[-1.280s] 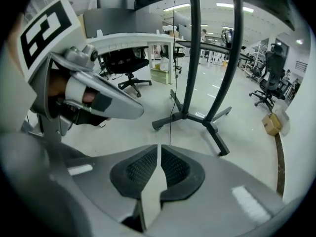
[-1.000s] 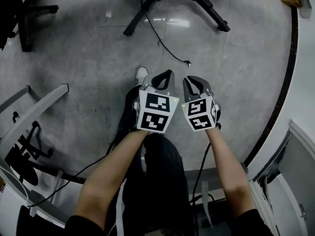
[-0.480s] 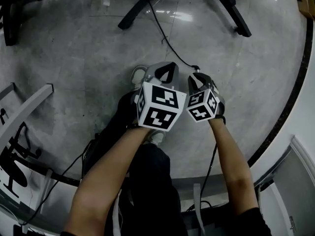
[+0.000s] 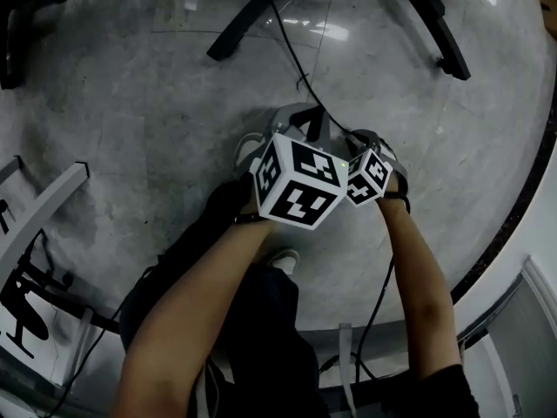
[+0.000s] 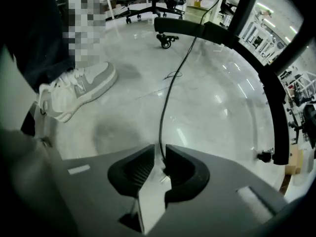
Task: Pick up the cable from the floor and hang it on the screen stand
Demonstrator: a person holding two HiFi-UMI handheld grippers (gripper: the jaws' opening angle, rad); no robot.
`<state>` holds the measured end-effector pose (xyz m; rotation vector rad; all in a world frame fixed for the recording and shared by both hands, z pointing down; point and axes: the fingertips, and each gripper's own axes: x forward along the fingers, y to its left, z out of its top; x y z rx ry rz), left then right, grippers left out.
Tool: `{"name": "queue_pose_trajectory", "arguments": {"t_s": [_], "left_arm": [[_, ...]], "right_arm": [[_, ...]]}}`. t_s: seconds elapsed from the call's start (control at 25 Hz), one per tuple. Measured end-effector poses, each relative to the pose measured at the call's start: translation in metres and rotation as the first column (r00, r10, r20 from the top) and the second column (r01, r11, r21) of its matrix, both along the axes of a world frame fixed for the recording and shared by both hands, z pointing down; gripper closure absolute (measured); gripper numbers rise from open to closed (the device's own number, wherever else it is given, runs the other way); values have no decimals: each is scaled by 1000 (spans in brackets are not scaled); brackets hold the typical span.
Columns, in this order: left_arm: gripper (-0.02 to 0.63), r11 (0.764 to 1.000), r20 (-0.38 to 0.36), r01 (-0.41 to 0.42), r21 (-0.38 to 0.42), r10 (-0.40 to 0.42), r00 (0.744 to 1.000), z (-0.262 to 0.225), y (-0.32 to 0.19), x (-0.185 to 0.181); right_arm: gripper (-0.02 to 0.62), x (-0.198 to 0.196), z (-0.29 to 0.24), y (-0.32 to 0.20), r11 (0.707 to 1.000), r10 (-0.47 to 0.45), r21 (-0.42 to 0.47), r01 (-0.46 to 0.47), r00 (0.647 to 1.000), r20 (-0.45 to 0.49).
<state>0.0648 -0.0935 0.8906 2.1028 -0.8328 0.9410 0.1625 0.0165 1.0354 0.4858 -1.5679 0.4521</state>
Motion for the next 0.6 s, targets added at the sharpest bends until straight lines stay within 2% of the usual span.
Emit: {"name": "queue_pose_trajectory", "arguments": {"t_s": [0.24,0.48,0.6], "left_arm": [[606,997,21,-73,17,73,997,10,-8,-6],[606,999,9,-46,20,46,999,10,-24,-9],[606,999,6,-43,22,42,999,8,-28,-7]], "right_arm": [[526,3,30,5,991,-84,-99,85,996,12],[511,3,34,6,976,-164,-137,170,985,58],[542,4,34,3,970,-175,-159,183,983,62]]}}
